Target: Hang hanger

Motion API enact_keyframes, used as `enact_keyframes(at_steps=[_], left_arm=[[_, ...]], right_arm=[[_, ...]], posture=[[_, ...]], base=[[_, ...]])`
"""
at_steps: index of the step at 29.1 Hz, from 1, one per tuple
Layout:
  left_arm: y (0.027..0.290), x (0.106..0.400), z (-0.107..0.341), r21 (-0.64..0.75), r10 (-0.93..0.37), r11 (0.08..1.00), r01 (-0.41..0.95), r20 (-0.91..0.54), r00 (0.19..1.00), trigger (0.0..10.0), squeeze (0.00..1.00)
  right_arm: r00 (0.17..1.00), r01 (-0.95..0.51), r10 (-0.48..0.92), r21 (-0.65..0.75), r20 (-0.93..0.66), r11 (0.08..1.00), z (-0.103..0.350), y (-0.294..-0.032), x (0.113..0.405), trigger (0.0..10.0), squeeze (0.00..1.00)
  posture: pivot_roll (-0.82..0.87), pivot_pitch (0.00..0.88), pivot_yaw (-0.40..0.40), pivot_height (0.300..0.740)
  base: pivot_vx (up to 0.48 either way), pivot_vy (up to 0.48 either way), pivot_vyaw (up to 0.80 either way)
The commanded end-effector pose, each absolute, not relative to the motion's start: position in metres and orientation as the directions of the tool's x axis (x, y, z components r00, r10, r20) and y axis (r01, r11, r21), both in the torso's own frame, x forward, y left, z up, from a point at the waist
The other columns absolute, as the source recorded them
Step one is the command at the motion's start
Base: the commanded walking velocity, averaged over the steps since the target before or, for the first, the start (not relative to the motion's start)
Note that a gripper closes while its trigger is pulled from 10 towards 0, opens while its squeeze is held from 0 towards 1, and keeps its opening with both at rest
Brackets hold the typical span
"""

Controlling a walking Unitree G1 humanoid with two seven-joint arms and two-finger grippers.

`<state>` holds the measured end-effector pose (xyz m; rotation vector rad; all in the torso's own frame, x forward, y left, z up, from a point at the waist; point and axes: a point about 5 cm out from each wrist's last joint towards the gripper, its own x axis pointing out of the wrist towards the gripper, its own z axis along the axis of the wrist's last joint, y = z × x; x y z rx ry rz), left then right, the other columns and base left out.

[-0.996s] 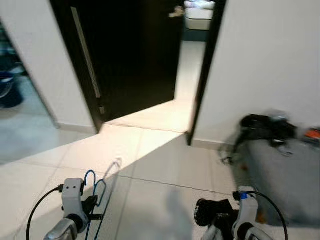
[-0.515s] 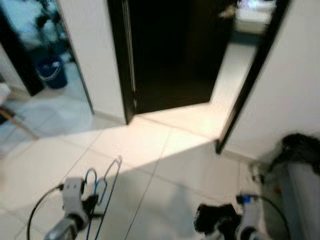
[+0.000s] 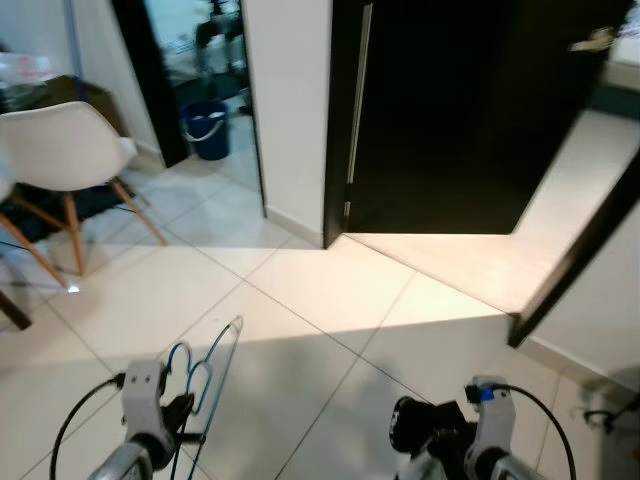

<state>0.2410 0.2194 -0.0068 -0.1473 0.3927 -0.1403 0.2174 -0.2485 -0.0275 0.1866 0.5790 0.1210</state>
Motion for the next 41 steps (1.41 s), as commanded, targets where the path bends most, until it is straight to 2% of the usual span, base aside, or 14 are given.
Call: enact_keyframes(at_steps=[1, 34, 36, 40, 41], left_arm=[[0.22, 0.234, -0.012, -0.157, -0.167, 0.981, 0.113, -0.392, 0.905, 10.0, 0.0], [0.219, 0.236, -0.008, -0.13, -0.155, 0.985, 0.114, -0.37, 0.916, 10.0, 0.0], [0.219, 0.236, -0.007, -0.134, -0.148, 0.985, 0.106, -0.362, 0.92, 10.0, 0.0], [0.224, 0.247, 0.007, -0.132, -0.124, 0.987, 0.088, -0.302, 0.945, 10.0, 0.0], [0.224, 0.261, 0.028, -0.106, -0.14, 0.987, 0.119, -0.221, 0.965, 10.0, 0.0]], right_arm=[[0.832, -0.08, 0.183, 0.213, -0.524, 0.974, -0.027, -0.243, 0.22, 10.0, 0.0], [0.839, -0.088, 0.185, 0.209, -0.512, 0.974, -0.027, -0.244, 0.221, 10.0, 0.0], [0.843, -0.084, 0.181, 0.208, -0.506, 0.974, -0.026, -0.244, 0.221, 10.0, 0.0], [0.887, -0.076, 0.14, 0.159, -0.441, 0.984, -0.007, -0.256, 0.237, 10.0, 0.0], [0.927, -0.112, 0.145, 0.114, -0.345, 0.987, 0.021, -0.262, 0.26, 10.0, 0.0]], posture=[[0.01, 0.091, -0.025, 0.74], [0.01, 0.105, -0.03, 0.74], [0.01, 0.104, -0.032, 0.74], [0.02, 0.109, -0.036, 0.74], [0.02, 0.109, -0.036, 0.74]], base=[[0.0, 0.0, 0.78], [0.308, 0.0, 0.78], [0.341, 0.0, 0.0], [0.357, 0.0, 0.0], [0.48, 0.0, 0.0]])
